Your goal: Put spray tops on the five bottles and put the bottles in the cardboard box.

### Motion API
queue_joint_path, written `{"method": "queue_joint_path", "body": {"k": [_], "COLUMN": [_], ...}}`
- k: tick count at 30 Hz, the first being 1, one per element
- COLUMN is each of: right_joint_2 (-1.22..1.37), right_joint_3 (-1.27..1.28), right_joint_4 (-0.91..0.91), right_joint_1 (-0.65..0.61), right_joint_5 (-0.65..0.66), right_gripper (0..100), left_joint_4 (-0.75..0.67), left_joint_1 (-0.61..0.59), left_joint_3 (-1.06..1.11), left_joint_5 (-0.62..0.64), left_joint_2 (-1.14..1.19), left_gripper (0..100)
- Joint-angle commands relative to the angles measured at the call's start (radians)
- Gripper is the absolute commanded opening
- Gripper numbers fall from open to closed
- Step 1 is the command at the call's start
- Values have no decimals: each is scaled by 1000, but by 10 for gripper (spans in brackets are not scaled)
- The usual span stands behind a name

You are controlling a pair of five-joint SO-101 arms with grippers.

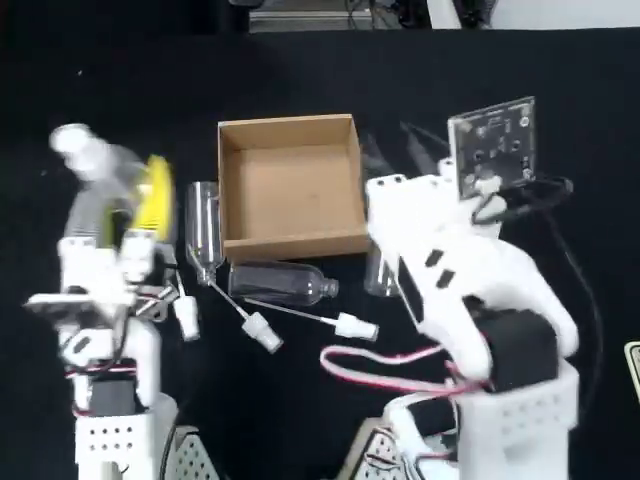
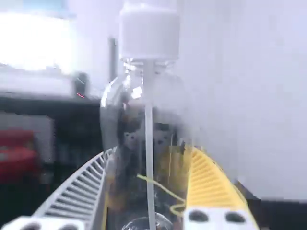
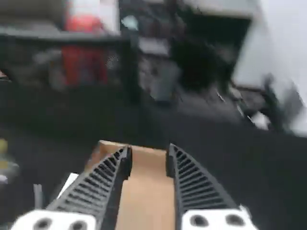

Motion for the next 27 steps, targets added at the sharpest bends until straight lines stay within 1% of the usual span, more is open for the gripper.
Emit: {"method": "queue_joint_path", "body": {"k": [1,4,7,10,13,15,17,21,25,27], "right_joint_2": [-36,-79,-145,-220,-298,-352,-403,-490,-553,-573], "right_joint_3": [211,429,631,805,932,984,1020,1064,1096,1109], "right_joint_4": [-46,-178,-322,-422,-482,-483,-463,-436,-431,-431], "right_joint_1": [61,61,58,3,-74,-110,-138,-152,-150,-150], "right_joint_5": [6,3,-3,-3,5,5,5,5,5,5], "right_gripper": [132,133,132,132,131,131,131,131,131,131], "left_joint_4": [-44,-43,-43,-49,-51,-52,-52,-52,-54,-98], "left_joint_1": [-182,-275,-329,-371,-387,-390,-423,-473,-553,-595], "left_joint_3": [-1,-22,-31,-91,-214,-303,-380,-487,-524,-515], "left_joint_5": [2,2,2,2,2,2,0,0,0,0], "left_joint_2": [2,5,44,163,334,466,603,832,968,1023], "left_gripper": [34,34,33,33,33,33,33,30,30,30]}}
